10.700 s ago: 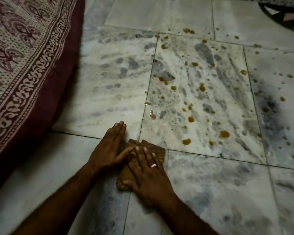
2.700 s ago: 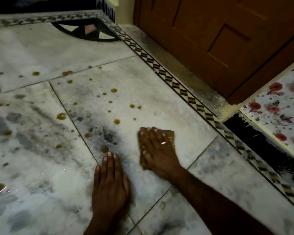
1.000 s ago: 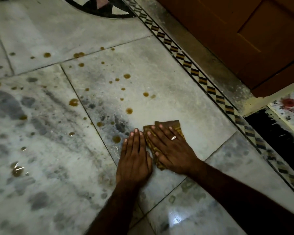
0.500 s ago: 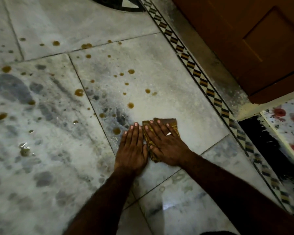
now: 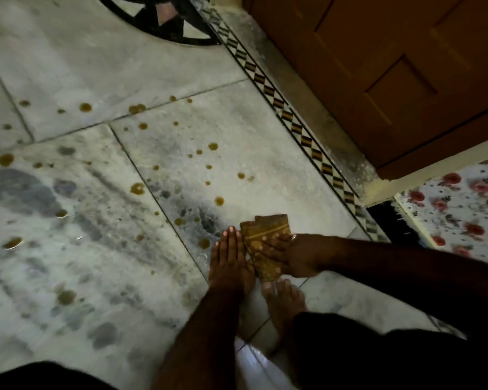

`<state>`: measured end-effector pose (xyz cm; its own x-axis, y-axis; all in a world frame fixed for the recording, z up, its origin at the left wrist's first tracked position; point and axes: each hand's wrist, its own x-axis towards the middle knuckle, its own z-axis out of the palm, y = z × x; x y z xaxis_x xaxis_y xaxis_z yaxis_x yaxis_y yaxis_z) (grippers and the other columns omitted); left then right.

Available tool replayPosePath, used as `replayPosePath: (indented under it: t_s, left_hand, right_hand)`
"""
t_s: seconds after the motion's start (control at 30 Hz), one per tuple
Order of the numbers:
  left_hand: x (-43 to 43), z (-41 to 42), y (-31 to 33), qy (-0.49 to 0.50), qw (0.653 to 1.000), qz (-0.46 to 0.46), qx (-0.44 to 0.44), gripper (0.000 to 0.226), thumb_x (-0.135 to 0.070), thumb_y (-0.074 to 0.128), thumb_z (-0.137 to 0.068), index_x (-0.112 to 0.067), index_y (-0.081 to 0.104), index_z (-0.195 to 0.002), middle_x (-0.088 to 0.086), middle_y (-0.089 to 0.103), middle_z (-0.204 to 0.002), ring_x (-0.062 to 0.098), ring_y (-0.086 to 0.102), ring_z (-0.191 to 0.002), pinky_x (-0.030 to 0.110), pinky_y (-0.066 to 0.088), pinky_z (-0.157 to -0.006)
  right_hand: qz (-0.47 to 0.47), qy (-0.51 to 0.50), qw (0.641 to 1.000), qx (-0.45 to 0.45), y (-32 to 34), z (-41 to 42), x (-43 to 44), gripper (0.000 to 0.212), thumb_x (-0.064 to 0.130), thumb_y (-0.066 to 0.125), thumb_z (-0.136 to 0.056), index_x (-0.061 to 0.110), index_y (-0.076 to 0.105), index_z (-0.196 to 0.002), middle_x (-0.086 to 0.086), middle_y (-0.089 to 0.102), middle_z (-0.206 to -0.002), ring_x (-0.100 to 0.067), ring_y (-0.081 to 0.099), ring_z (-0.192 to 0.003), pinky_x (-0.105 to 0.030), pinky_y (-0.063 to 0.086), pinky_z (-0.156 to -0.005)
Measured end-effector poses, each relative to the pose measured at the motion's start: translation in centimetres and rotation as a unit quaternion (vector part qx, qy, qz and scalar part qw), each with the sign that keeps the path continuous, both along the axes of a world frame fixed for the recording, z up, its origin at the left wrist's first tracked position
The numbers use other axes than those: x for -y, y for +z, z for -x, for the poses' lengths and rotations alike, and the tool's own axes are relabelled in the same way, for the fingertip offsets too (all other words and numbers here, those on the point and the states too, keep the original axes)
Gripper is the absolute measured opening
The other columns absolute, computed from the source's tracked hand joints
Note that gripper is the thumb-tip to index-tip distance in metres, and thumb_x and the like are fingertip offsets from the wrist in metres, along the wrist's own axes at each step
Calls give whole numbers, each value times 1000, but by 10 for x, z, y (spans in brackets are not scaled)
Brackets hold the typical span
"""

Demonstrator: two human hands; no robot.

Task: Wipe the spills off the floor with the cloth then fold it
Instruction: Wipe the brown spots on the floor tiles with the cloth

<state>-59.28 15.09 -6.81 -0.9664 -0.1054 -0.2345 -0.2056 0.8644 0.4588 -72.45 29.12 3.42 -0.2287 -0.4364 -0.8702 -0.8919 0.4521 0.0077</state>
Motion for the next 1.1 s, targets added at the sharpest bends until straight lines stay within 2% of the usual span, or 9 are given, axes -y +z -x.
replayPosePath:
  t_s: [0.07,0.13,0.23,0.33,0.47,0.57,0.7,0.9,1.1]
  left_hand:
    - [-1,1,-5,16,1000,-4,-27,71,-38,35,-87,5,47,-143,24,44,-152,33,29,-143,44,9,-119]
    - [-1,-1,-15,21,999,-3,-45,71,-38,35,-89,4,43,-146,23,40,-155,32,24,-145,44,8,-119]
    - [-2,-4,-20,19,997,-3,-71,68,-38,34,-94,2,37,-150,20,33,-159,32,21,-148,46,16,-118]
    - [-3,-8,-24,35,993,14,-116,65,-38,34,-98,1,35,-151,19,30,-160,32,25,-150,46,21,-118]
    - [-11,-9,-30,66,986,41,-148,65,-38,42,-99,-1,33,-152,16,27,-162,29,23,-152,44,20,-123]
    - [-14,-9,-31,79,983,69,-149,67,-39,43,-98,-2,32,-153,16,26,-163,28,21,-153,44,19,-123]
    - [-26,-6,-28,115,978,102,-139,64,-33,43,-97,0,35,-151,18,30,-161,31,25,-151,49,29,-118]
    - [-32,-2,-24,124,977,122,-123,62,-29,41,-96,0,35,-151,18,29,-161,31,26,-151,49,28,-119]
    - [-35,2,-25,138,975,135,-108,62,-27,40,-95,2,37,-149,19,31,-160,32,30,-149,50,30,-116]
  right_hand:
    - [4,36,999,-6,-2,-3,-18,65,41,30,-110,17,-3,-162,-13,-7,-170,-33,0,-157,-40,5,-125]
    - [89,19,996,-24,-6,-7,-29,67,42,32,-106,16,3,-160,-19,7,-168,-43,18,-153,-43,18,-124]
    - [298,20,945,-134,-31,-7,-36,52,37,46,-98,9,57,-141,-23,57,-142,-43,63,-119,-46,54,-99]
    - [394,10,898,-196,-65,-18,-19,37,29,56,-97,2,70,-119,-24,67,-126,-41,63,-116,-49,53,-96]
    - [486,-12,856,-174,-93,-8,-16,43,25,62,-87,1,69,-122,-22,59,-140,-39,50,-137,-51,42,-112]
    - [523,-7,839,-152,-99,-4,-19,46,23,59,-89,-1,67,-126,-22,54,-145,-39,44,-143,-54,39,-115]
    - [511,30,849,-131,-98,-4,-27,59,40,58,-98,1,55,-142,-20,44,-155,-37,36,-148,-52,32,-121]
    - [484,-17,850,-207,-105,48,-33,59,40,38,-106,5,38,-154,-19,34,-161,-35,29,-151,-54,34,-118]
    - [490,-5,850,-193,-106,63,13,69,48,40,-104,8,28,-158,-16,27,-165,-32,21,-155,-52,26,-123]
